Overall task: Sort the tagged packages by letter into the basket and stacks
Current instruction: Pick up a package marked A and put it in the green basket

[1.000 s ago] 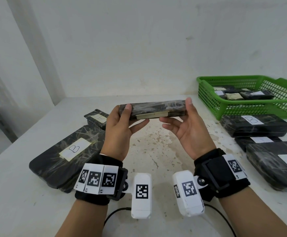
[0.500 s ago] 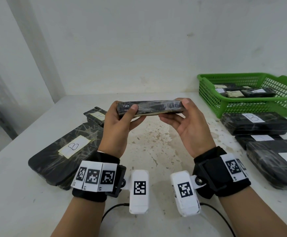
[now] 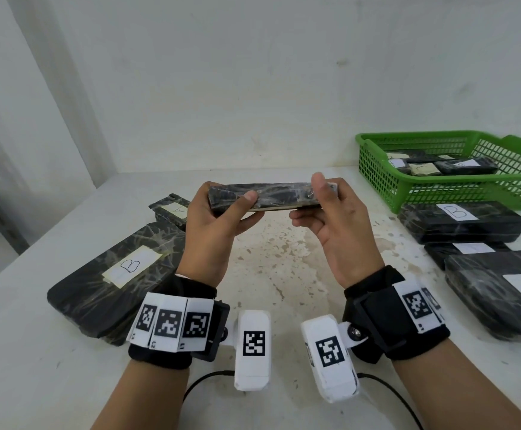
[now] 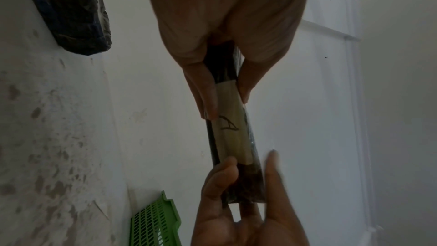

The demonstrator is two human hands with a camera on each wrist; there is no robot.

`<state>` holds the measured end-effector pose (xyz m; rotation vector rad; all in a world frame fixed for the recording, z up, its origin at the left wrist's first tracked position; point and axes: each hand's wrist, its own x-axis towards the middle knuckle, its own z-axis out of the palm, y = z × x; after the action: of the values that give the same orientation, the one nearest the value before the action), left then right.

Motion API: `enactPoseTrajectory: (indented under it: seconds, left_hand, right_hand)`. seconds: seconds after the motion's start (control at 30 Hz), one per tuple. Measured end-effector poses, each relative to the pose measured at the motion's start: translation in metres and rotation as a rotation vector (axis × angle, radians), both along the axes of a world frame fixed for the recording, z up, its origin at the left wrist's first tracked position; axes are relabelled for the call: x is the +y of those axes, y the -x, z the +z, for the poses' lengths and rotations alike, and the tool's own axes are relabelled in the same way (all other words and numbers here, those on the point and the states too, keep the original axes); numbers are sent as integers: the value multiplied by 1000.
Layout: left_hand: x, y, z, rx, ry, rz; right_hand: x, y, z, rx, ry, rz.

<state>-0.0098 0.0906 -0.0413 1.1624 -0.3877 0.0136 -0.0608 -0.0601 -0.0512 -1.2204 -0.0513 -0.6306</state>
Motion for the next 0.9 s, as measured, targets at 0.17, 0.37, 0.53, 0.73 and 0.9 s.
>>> enactPoseTrajectory:
  seconds: [0.17,0.37,0.53,0.73,0.9]
  left_hand:
    - [1,3,3,-24,-2,-57]
    - [0,3,1,-37,-34,2]
    - [-1,5,1,-39,-49,-21]
    - [-1,6,2,-46,-65,-54]
    - [-1,4,1,-49,-99,1]
  right_hand:
    - [-1,1,1,-21,22,-99]
    - [5,2,1,1,16,-79]
    - [6,3,0,32,56,-140]
    - [4,3,-1,34,66,-155]
    - [13,6,-1,90,117,-174]
